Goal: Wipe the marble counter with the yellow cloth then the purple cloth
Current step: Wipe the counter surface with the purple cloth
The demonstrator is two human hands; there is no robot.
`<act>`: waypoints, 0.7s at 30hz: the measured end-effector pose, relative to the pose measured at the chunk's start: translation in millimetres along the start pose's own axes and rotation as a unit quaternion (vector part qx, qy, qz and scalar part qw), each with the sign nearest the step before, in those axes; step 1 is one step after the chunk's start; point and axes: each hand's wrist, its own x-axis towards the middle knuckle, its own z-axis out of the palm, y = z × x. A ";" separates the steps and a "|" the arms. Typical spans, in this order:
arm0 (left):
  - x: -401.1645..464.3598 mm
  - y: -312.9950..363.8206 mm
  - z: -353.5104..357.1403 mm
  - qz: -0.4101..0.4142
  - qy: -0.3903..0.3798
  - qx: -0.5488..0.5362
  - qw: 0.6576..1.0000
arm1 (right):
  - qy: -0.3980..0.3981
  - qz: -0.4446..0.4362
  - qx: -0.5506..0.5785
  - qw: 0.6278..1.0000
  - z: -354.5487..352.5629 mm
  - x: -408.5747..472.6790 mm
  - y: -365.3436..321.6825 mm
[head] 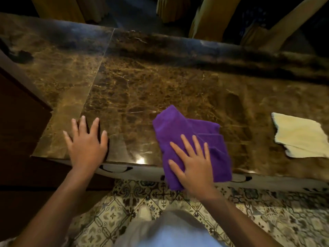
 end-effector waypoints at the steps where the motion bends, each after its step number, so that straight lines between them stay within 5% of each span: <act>1: -2.2 8.9 0.9 0.021 -0.002 0.009 1.000 | 0.007 0.031 -0.005 0.999 -2.5 -9.2 21.9; 6: -7.1 58.8 18.9 0.084 -0.019 -0.019 0.996 | 0.025 0.189 -0.038 0.981 -21.3 -9.9 132.7; 13: -7.7 64.9 22.6 0.058 0.015 -0.023 0.998 | 0.053 0.263 -0.004 0.963 -46.1 113.2 194.8; 17: -7.8 67.5 22.2 0.048 0.022 -0.029 0.998 | 0.045 0.264 0.025 0.963 -59.2 198.7 187.5; 21: -7.3 67.1 22.1 0.044 0.017 -0.034 0.998 | 0.007 0.142 0.026 0.989 -53.9 250.8 130.5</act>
